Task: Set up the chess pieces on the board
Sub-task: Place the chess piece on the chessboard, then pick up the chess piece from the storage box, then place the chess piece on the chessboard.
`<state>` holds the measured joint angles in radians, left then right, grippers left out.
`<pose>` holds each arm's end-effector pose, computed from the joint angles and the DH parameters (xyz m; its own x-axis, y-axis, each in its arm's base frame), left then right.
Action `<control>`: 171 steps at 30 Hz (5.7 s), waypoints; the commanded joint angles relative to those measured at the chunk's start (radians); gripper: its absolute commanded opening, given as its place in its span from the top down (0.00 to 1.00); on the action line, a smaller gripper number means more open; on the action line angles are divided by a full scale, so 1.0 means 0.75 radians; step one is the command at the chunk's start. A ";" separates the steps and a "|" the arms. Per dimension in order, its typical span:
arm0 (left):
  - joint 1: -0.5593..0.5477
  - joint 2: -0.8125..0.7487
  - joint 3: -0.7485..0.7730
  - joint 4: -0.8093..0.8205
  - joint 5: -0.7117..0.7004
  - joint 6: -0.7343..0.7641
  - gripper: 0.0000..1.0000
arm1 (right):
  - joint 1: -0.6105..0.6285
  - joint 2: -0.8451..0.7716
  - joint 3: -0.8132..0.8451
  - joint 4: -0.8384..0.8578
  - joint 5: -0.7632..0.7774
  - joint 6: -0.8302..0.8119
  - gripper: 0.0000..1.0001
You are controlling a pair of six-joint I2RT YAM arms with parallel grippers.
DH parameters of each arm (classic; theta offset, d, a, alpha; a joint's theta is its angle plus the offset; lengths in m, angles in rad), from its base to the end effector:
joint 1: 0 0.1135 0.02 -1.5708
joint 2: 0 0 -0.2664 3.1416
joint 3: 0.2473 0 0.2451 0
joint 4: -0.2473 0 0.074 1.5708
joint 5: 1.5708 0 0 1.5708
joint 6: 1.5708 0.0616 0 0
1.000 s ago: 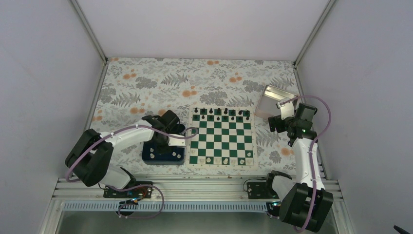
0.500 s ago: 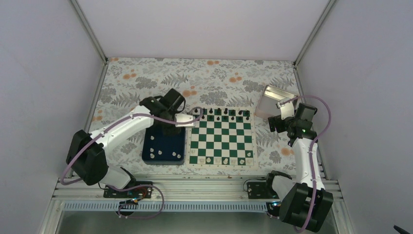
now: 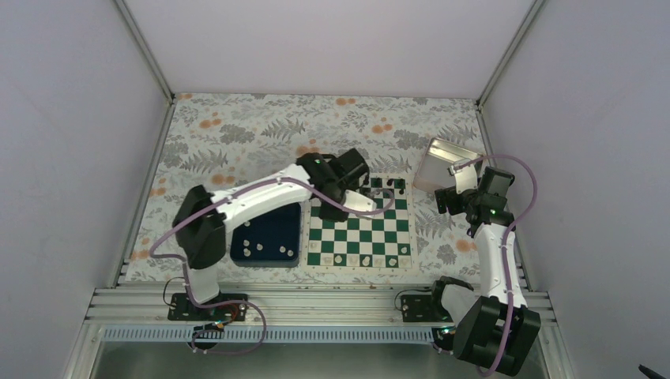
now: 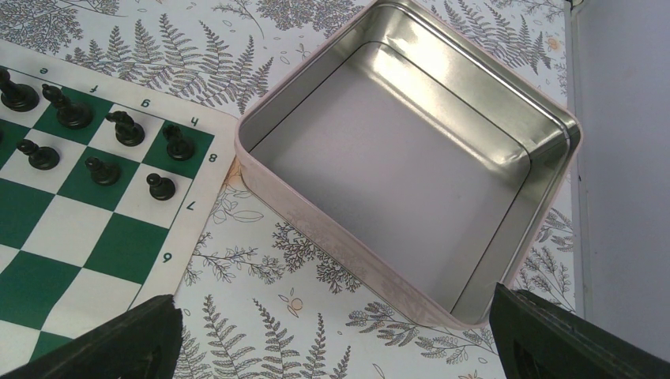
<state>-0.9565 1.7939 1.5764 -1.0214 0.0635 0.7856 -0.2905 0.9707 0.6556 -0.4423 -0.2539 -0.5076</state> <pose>0.2090 -0.3030 0.2525 0.2000 0.9411 -0.2728 0.9704 -0.1517 0.1880 0.2068 -0.0457 0.2249 -0.6250 -0.3042 -0.7189 -0.2305 0.9518 -0.2024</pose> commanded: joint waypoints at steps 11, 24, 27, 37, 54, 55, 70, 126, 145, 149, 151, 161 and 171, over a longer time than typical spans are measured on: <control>-0.165 0.340 0.191 -0.067 0.047 0.043 0.89 | -0.015 0.003 0.014 0.001 -0.033 -0.008 0.00; -0.200 0.407 0.120 -0.027 0.043 0.034 0.89 | -0.015 -0.010 0.012 -0.001 -0.034 -0.010 0.00; -0.209 0.423 0.129 -0.029 0.052 0.034 0.88 | -0.015 -0.010 0.012 -0.001 -0.034 -0.010 0.00; -0.232 0.481 0.146 -0.036 0.047 0.035 0.88 | -0.015 -0.014 0.013 -0.003 -0.043 -0.012 0.00; -0.232 0.437 0.149 -0.049 -0.081 0.021 0.80 | -0.014 -0.014 0.013 -0.007 -0.052 -0.016 0.00; -0.229 0.406 0.139 -0.052 -0.105 0.016 0.79 | -0.014 -0.014 0.013 -0.006 -0.052 -0.017 0.00; 0.252 -0.354 -0.543 -0.074 -0.255 0.018 0.72 | -0.016 -0.004 0.014 -0.012 -0.061 -0.023 0.00; 0.762 -0.283 -0.856 0.157 -0.328 0.207 0.96 | -0.014 0.013 0.015 -0.023 -0.085 -0.038 0.00; 0.134 -0.024 -0.116 -0.183 -0.286 -0.005 0.96 | -0.015 0.003 0.019 -0.028 -0.101 -0.037 0.00; 0.007 0.093 -0.012 -0.184 -0.274 -0.025 0.95 | -0.015 0.000 0.019 -0.030 -0.098 -0.037 0.00; -0.045 0.143 0.014 -0.179 -0.266 -0.030 0.95 | -0.015 0.000 0.018 -0.030 -0.101 -0.037 0.00; -0.175 0.275 -0.011 -0.132 -0.247 -0.049 0.95 | -0.014 0.003 0.018 -0.032 -0.106 -0.039 0.00; -0.187 0.290 -0.109 -0.073 -0.211 -0.059 0.95 | -0.015 0.005 0.016 -0.032 -0.109 -0.041 0.00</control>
<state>-1.0897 1.9926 1.5173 -1.0935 -0.1211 0.7612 -0.2905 0.9852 0.6556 -0.4667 -0.3111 -0.5274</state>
